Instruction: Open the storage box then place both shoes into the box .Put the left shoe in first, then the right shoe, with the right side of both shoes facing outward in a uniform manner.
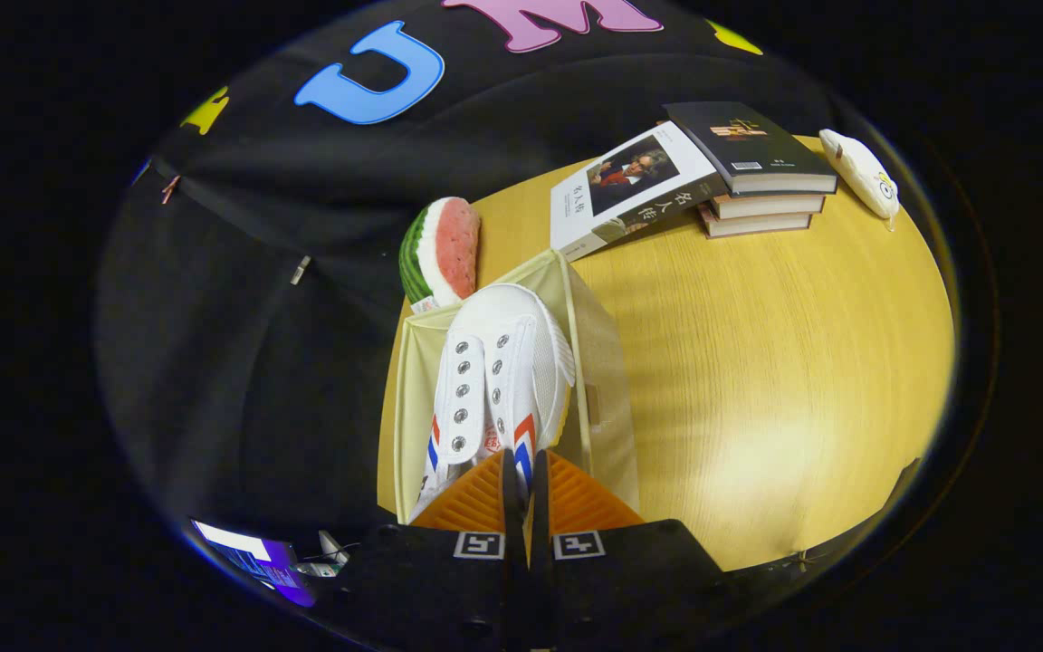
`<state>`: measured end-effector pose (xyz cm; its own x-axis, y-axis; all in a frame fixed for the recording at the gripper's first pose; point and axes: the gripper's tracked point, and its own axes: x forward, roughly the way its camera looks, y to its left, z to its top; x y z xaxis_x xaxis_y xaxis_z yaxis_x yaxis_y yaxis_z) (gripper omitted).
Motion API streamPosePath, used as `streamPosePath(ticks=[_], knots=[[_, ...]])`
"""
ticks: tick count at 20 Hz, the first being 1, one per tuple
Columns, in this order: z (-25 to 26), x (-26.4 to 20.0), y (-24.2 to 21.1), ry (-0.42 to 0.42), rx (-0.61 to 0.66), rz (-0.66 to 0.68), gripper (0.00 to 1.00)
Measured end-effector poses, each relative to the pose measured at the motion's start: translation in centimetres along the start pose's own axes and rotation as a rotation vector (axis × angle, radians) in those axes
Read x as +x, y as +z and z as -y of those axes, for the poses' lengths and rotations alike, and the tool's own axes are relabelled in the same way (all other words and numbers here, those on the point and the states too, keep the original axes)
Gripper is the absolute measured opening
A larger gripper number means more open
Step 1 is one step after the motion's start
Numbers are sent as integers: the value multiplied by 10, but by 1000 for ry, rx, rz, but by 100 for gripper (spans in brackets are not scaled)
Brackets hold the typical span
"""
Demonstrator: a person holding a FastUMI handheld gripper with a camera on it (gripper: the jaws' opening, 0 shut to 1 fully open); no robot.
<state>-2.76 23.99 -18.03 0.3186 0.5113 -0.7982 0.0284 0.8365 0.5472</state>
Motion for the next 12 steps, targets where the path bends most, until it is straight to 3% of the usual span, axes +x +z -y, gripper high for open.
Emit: streamPosePath(ticks=[1, 2, 4, 7, 12], knots=[[-7, 1, -3, 23, 13, -10, 9], [-23, 0, 2, 72, 33, 6, 18], [-40, -10, 16, 114, 32, 57, 49], [-43, -26, 31, 109, -59, 129, 99], [-30, -81, 52, 93, -170, 276, 99]])
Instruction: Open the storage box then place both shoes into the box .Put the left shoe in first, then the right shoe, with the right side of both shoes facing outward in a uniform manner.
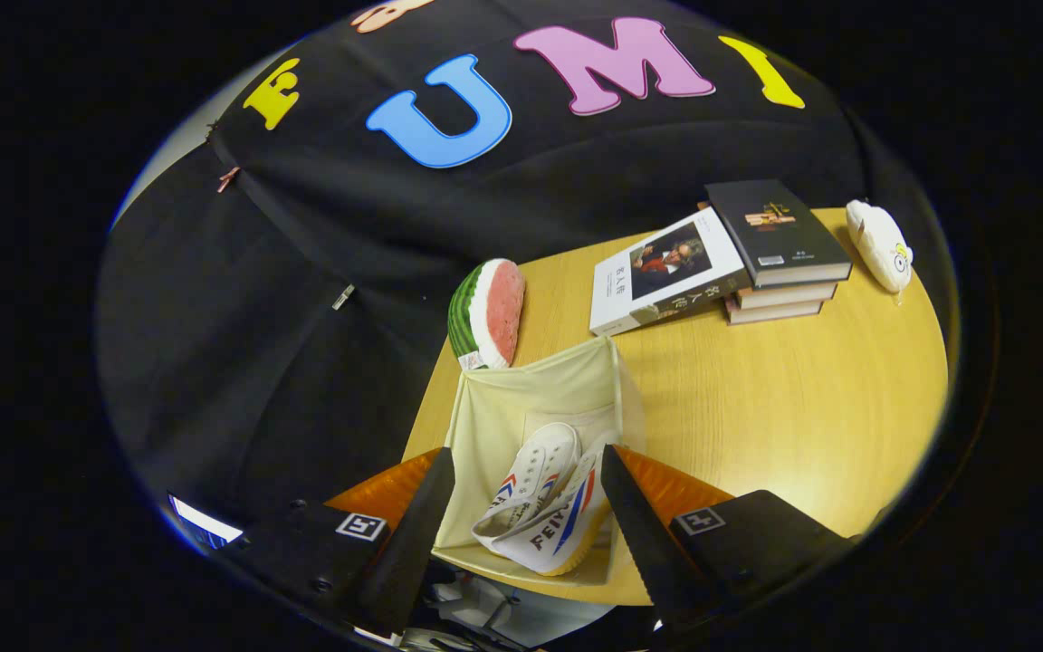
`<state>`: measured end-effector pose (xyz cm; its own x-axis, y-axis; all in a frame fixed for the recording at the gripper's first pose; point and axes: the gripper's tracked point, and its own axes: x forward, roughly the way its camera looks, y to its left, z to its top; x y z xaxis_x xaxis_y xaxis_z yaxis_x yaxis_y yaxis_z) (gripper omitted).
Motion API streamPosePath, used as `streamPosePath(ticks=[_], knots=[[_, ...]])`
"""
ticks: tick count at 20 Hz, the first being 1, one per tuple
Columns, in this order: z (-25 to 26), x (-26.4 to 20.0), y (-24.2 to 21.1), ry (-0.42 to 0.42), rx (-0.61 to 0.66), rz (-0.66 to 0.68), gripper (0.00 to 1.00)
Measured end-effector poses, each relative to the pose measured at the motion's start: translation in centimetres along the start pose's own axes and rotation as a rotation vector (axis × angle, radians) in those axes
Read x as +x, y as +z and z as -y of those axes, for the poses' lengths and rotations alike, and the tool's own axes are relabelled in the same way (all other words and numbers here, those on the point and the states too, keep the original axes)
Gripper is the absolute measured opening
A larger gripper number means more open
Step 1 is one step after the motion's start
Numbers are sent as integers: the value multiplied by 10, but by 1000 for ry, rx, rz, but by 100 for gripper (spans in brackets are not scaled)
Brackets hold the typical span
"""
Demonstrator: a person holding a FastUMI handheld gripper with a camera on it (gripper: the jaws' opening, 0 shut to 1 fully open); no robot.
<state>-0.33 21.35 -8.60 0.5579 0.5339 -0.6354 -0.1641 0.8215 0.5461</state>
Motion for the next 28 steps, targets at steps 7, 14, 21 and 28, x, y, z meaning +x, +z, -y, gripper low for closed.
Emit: streamPosePath(ticks=[7, 14, 21, 28], knots=[[51, -69, 64, -79, -165, 228, 99], [115, -153, 133, -194, -369, 496, 99], [194, -219, 166, -365, -446, 701, 99], [237, -231, 144, -381, -441, 664, 99]])
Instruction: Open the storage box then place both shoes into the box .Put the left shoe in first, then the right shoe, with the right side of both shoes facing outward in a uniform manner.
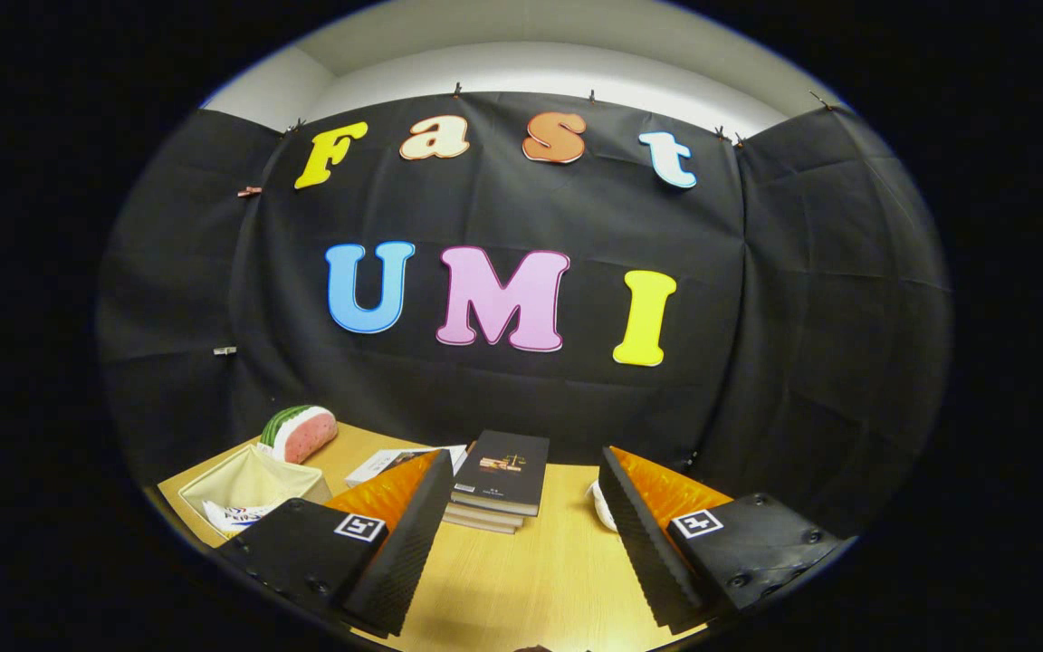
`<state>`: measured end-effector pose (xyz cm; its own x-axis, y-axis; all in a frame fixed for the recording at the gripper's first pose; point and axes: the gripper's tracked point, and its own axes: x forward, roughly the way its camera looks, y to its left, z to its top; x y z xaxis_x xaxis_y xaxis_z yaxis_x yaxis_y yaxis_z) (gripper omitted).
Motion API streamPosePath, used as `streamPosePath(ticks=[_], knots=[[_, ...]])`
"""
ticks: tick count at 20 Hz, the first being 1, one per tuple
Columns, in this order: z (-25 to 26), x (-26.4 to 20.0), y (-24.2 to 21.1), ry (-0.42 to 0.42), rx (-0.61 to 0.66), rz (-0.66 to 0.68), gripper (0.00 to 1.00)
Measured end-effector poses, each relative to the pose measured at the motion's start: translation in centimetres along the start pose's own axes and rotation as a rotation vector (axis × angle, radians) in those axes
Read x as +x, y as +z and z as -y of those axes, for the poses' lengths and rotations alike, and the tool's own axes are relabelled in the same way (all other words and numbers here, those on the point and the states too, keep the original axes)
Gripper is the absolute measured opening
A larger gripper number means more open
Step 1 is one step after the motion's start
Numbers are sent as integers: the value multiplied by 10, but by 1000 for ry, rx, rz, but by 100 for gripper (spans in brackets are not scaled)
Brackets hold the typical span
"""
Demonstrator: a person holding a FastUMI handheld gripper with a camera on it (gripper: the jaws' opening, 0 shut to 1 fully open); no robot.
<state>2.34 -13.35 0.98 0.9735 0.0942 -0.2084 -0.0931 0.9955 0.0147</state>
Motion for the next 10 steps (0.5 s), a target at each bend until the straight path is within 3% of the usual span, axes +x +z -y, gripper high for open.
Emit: streamPosePath(ticks=[10], knots=[[-23, -22, 2, -135, 134, -21, 98]])
